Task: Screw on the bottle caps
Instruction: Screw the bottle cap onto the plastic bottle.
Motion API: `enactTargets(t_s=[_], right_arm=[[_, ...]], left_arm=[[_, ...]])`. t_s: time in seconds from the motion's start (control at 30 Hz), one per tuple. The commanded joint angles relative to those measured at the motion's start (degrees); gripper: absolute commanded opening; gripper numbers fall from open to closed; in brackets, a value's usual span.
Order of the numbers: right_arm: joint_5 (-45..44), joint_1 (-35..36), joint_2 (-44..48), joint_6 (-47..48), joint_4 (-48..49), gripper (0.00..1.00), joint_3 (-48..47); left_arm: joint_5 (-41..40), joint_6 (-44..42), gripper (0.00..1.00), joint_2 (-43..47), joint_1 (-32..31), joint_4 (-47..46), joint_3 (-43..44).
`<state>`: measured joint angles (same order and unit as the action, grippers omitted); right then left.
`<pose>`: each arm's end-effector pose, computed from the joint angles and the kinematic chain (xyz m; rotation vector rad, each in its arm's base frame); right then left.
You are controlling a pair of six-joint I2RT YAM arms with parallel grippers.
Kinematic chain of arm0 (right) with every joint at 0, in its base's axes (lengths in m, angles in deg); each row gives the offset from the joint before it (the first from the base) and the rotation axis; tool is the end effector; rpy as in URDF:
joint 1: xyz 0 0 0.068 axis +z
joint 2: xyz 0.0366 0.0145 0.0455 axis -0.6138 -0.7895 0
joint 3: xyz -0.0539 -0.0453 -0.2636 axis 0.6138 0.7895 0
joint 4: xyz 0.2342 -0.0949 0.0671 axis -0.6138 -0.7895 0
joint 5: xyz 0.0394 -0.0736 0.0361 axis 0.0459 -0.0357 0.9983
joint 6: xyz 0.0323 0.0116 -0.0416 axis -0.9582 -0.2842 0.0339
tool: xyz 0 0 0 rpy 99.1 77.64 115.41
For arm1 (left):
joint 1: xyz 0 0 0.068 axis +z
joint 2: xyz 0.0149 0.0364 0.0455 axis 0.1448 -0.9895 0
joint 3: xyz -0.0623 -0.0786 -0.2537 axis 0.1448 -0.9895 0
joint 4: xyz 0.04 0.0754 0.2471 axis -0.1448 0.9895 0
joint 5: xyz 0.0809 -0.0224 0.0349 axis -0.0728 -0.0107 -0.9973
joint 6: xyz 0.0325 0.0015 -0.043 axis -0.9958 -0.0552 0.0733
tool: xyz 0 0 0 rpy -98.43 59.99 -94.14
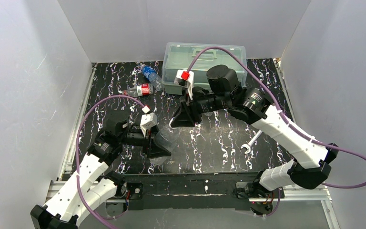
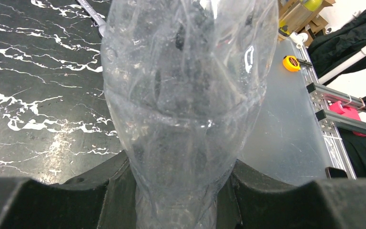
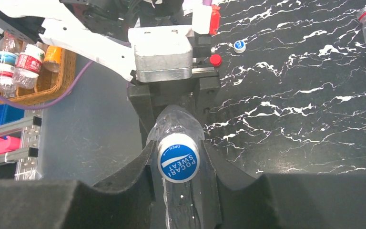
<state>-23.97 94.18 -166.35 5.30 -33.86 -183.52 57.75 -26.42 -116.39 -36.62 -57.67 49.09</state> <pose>0.1420 0.2456 0.4732 -1.2373 1.6532 1.1910 0.1261 -0.1038 0.3188 1.1689 1.4816 -1.3613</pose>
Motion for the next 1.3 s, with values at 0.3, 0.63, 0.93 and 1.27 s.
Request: enactTargets(t_s=[0.3, 0.63, 0.93, 1.27], right_arm=[[-8.38, 0.2, -6.5, -12.95, -3.94, 0.01, -7.4], [-28.24, 1.22, -14.71, -28.96, -5.24, 0.01, -10.78], [-34.98, 1.11, -9.58, -23.82, 1.76, 0.75, -11.41], [-16.05, -0.94, 3.61, -2.39, 1.46, 0.98, -4.45]], left_arm=[[-35.31, -5.27, 0.0, 1.25, -0.18, -2.37, 4.62], [-53.94, -10.46, 0.0, -1.61, -0.89, -12.18, 4.86], [-53.17, -9.63, 0.0, -2.39, -0.89, -3.92, 4.71], [-14.64, -8.71, 0.0, -2.26, 0.49, 2.45, 4.97]])
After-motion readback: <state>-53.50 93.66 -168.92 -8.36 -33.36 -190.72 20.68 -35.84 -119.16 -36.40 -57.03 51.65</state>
